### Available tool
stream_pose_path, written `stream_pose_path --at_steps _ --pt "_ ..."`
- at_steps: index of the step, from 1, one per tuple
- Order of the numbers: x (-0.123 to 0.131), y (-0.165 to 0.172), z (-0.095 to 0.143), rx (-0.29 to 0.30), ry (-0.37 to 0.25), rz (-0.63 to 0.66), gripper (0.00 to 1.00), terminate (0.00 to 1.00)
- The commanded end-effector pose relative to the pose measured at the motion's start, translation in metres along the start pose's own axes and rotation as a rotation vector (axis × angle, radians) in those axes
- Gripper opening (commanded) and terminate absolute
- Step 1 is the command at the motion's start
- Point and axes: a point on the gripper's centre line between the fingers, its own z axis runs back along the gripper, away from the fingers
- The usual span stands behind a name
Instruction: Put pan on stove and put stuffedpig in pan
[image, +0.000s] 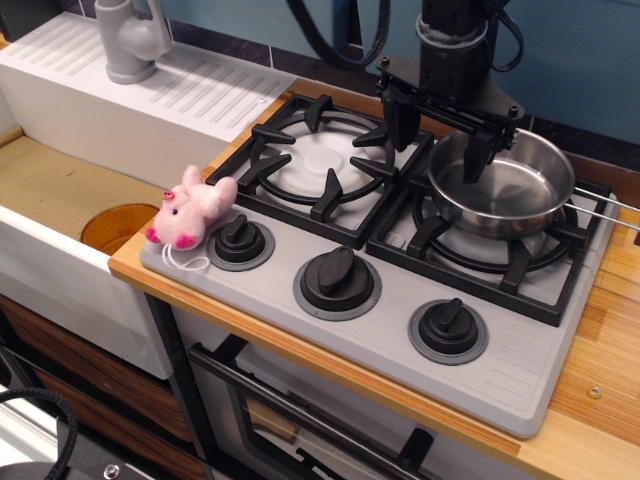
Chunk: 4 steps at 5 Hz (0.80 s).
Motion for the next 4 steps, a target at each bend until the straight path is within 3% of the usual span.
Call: stream_pose_path --at_steps 1,2,3,4 --pt "0.0038 -0.0048 -0.0128 -0.001 -0.082 0.005 1.00 0.00" --pt "0.0049 -0.0046 -0.0194 -0.009 -0.103 -0.014 1.00 0.00" --pt "0.0084 -0.0023 -0.0196 -0.009 -0.088 -0.024 0.00 0.00" --pt "0.0113 -0.0019 -0.0156 0.000 -0.080 -0.029 0.00 0.00"
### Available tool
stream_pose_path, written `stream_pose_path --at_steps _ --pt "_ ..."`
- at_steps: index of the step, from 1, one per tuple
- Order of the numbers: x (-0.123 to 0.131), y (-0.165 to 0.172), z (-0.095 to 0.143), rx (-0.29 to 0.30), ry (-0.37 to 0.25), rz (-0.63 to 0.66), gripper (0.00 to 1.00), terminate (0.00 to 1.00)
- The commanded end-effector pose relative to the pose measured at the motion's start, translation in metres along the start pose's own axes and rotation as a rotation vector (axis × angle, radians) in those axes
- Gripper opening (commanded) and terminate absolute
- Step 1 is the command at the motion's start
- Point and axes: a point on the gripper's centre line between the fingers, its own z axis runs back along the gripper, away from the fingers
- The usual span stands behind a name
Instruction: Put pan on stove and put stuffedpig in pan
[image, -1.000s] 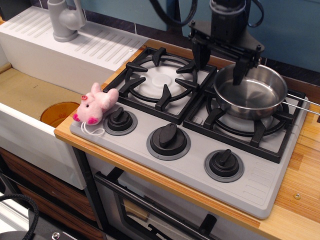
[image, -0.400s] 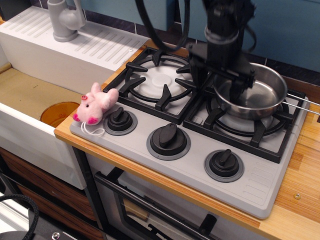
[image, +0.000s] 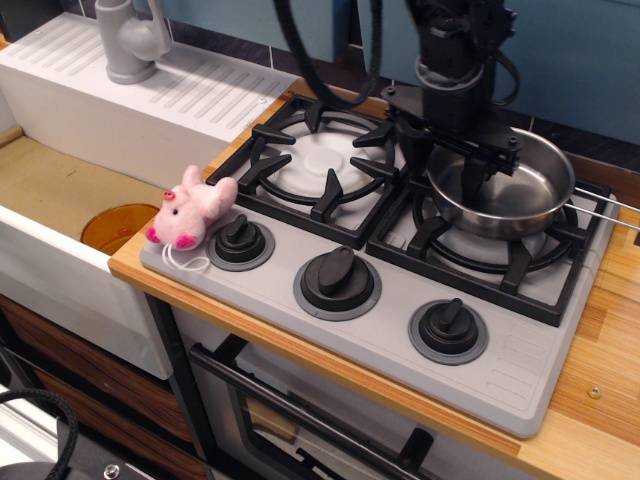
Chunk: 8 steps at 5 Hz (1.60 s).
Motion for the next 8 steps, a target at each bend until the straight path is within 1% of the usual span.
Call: stream_pose_path --at_steps 1,2,4,5,6,7,8 --pt "0.012 0.000 0.019 0.011 0.007 0.003 0.00 0.00" --pt "0.012 0.005 0.036 0.016 0.047 -0.008 0.00 0.00" --pt "0.015 0.017 0.093 0.085 0.124 -0.019 0.00 0.00" --pt "0.020 0.019 0.116 0.110 0.158 -0.023 0.00 0.00" --pt "0.028 0.032 0.127 0.124 0.173 -0.051 0.00 0.00" --pt "0.034 0.057 0.130 0.136 0.175 -0.095 0.00 0.00" --pt "0.037 0.079 0.129 0.139 0.177 -0.124 0.00 0.00"
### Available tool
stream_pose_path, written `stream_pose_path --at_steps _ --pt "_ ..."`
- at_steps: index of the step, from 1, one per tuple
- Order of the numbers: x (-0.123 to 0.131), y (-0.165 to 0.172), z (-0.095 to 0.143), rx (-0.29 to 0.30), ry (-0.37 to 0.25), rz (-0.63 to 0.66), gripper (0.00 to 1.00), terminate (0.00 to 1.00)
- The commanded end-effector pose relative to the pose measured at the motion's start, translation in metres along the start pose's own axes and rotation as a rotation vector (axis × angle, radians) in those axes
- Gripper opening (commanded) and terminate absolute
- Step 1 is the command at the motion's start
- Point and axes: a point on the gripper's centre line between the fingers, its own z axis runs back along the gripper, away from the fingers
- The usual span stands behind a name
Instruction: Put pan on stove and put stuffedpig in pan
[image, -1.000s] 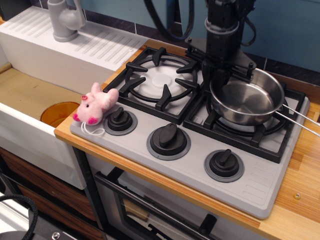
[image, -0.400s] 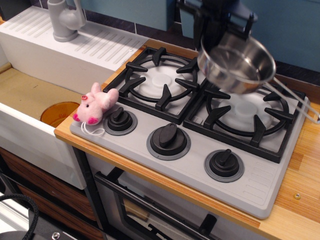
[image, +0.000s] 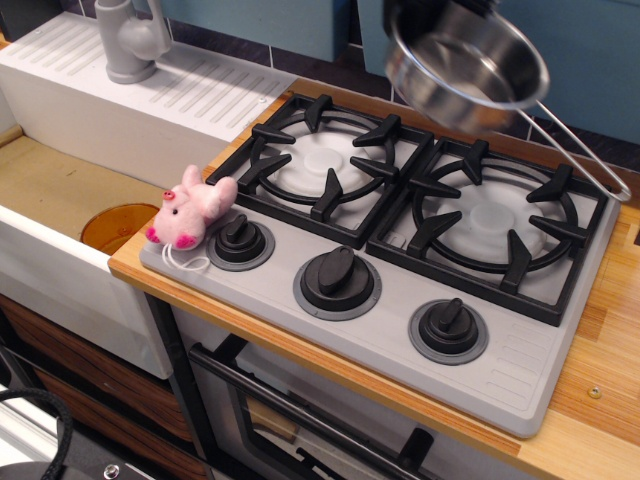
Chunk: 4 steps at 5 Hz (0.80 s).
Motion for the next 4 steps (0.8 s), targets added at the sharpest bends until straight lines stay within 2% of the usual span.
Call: stream_pose_path --at_steps 1,4 --pt "0.007 0.048 0.008 0.021 -0.064 -0.027 0.00 0.00" --pt "0.011 0.081 -0.030 -0.010 -0.104 -0.057 0.00 0.00"
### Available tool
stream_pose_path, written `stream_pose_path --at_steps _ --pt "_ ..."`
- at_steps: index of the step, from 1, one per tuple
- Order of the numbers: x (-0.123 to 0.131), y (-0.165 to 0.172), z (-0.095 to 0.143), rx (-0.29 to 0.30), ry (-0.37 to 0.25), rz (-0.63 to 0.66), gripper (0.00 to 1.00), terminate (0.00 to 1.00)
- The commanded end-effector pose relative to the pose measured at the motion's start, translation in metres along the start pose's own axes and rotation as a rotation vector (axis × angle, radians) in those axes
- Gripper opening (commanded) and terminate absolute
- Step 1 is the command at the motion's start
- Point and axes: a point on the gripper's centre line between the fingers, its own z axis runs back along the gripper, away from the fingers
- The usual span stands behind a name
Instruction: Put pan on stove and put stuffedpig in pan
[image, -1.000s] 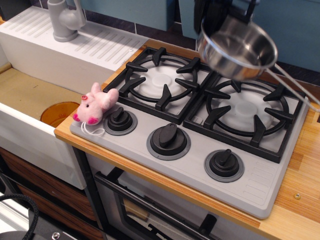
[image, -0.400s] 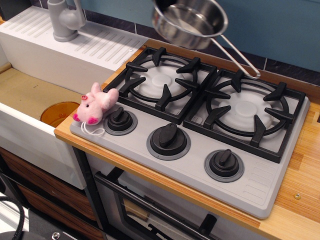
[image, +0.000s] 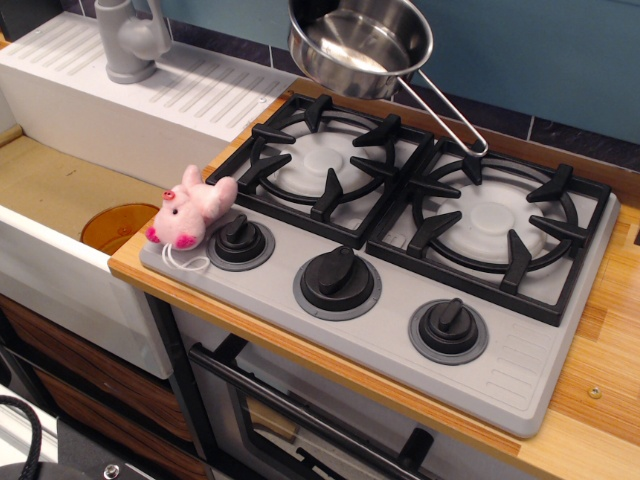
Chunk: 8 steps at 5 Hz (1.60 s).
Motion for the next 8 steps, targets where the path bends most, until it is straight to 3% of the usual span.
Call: stream_pose_path --at_steps 1,3,4,8 --pt "0.010 0.024 -0.014 0.006 -0.079 -0.012 0.00 0.00" --pt "0.001 0.032 -0.034 0.009 -0.080 0.007 0.00 0.00" --pt "-0.007 0.028 -0.031 0.024 -0.054 0.030 1.00 0.00" --pt "-0.002 0.013 0.009 0.004 0.036 0.048 1.00 0.00"
